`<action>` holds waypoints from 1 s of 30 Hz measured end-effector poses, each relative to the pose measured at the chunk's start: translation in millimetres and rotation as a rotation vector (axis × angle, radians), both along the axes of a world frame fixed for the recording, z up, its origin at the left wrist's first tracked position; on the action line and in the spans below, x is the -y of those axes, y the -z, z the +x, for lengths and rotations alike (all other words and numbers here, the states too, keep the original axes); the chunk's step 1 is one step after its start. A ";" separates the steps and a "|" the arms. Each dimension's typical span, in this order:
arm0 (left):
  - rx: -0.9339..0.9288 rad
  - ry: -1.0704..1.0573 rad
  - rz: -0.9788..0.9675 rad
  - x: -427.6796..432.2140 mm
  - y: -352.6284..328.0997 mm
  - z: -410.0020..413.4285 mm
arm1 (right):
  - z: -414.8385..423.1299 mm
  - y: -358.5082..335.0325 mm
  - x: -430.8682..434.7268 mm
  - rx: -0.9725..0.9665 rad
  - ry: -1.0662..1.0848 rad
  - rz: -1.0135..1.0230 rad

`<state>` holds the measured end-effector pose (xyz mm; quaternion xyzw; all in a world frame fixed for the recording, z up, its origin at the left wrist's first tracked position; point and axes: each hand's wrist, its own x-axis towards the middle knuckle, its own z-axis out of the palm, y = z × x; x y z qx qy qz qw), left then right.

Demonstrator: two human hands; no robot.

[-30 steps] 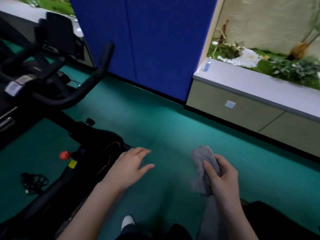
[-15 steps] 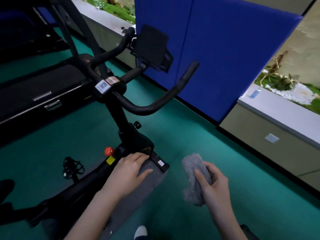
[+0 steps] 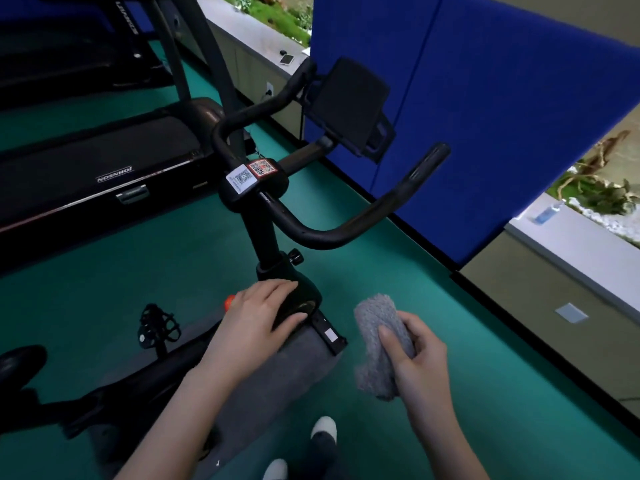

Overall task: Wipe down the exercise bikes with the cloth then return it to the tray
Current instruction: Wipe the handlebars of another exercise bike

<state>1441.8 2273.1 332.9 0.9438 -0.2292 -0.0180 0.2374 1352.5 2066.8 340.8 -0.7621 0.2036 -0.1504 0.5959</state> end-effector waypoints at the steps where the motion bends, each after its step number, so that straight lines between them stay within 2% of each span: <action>1: 0.013 -0.017 -0.007 1.0 -2.4 5.0 | 5.5 -0.4 2.7 0.000 -0.008 0.011; 7: 0.041 -0.132 -0.033 6.5 -14.6 38.6 | 48.6 -12.8 23.7 0.034 -0.089 0.048; 16: 0.124 -0.246 -0.062 5.3 -38.1 76.6 | 115.9 -44.6 22.7 0.193 -0.274 0.020; 23: 0.194 -0.227 -0.012 -12.3 -42.7 125.4 | 150.4 -50.4 -2.0 0.196 -0.296 -0.004; 30: 0.181 -0.090 -0.045 -32.5 -29.1 180.1 | 185.1 -53.6 -35.6 0.146 -0.188 -0.159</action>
